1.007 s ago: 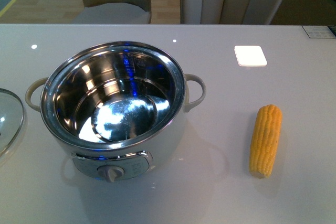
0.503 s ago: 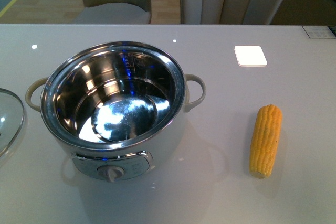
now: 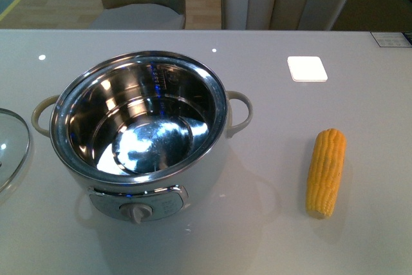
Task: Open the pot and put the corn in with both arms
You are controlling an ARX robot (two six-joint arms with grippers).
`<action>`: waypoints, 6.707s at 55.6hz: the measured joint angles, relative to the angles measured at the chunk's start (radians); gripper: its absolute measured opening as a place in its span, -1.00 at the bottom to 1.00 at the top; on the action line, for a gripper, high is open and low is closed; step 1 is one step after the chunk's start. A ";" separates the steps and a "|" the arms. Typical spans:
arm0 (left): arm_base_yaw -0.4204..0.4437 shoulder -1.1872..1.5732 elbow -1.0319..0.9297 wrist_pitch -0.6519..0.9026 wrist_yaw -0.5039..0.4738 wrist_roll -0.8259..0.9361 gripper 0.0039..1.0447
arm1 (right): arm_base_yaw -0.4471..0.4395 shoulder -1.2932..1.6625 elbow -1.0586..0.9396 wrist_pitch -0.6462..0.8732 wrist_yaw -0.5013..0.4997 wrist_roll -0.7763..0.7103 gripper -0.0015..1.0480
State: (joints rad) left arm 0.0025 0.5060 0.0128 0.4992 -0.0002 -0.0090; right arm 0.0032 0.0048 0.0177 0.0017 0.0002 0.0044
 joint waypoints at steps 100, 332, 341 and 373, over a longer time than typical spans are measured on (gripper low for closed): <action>0.000 -0.500 0.000 -0.499 -0.001 0.001 0.85 | 0.021 0.144 0.104 -0.255 0.101 0.075 0.83; 0.000 -0.500 0.000 -0.499 0.000 0.004 0.87 | 0.631 2.051 1.178 0.080 -0.172 0.639 0.85; 0.000 -0.500 0.000 -0.499 0.000 0.004 0.87 | 0.528 1.872 1.030 0.157 -0.121 0.646 0.83; 0.000 -0.500 0.000 -0.499 0.000 0.004 0.87 | -0.103 0.907 0.541 -0.036 -0.133 0.259 0.83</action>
State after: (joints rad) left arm 0.0021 0.0055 0.0132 0.0002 0.0002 -0.0048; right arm -0.0998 0.9119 0.5591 -0.0345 -0.1329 0.2638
